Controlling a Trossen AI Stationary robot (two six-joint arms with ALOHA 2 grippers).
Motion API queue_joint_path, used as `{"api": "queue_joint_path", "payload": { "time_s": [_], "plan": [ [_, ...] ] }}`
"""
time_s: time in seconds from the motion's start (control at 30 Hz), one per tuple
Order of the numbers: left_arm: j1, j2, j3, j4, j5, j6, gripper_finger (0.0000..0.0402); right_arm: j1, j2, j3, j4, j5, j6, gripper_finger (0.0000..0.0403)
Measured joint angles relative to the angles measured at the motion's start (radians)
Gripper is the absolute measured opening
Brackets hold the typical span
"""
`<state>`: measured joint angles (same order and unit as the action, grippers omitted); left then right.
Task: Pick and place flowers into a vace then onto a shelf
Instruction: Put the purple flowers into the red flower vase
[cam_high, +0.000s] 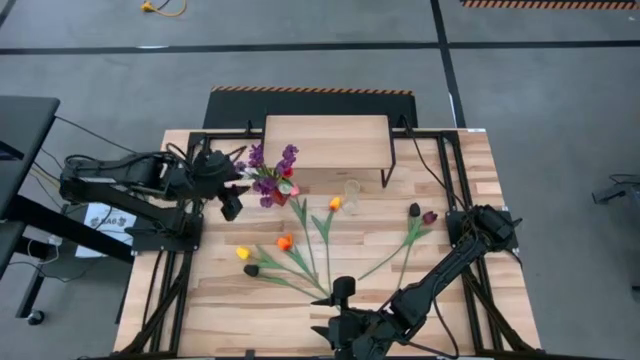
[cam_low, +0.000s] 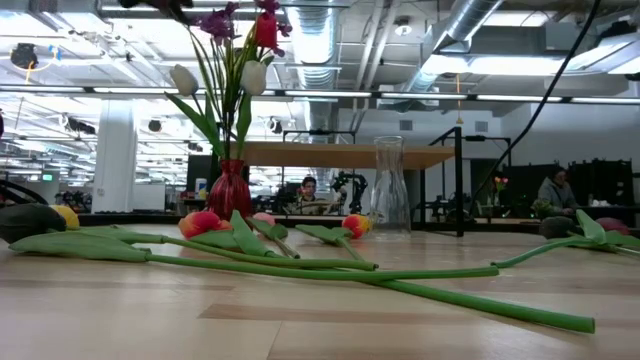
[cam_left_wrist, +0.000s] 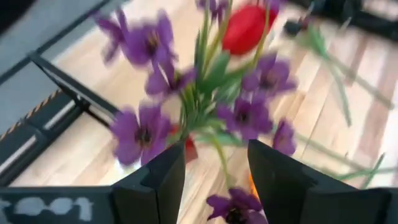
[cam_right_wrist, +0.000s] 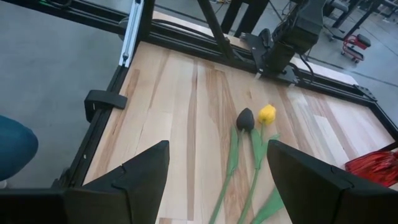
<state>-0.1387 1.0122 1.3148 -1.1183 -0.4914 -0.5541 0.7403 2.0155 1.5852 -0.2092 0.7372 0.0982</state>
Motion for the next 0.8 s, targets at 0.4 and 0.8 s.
{"api": "queue_joint_path", "payload": {
  "time_s": [0.4,0.8],
  "plan": [
    [-0.053,0.025,0.073,0.159,-0.352,0.061,0.0162,-0.001,0.0,0.0,0.0,-0.004,0.0,0.0265],
    [-0.064,0.17,0.058,0.092,-0.411,-0.008,0.0017,0.002,0.0,0.0,0.0,-0.007,0.018,0.0265]
  ]
}}
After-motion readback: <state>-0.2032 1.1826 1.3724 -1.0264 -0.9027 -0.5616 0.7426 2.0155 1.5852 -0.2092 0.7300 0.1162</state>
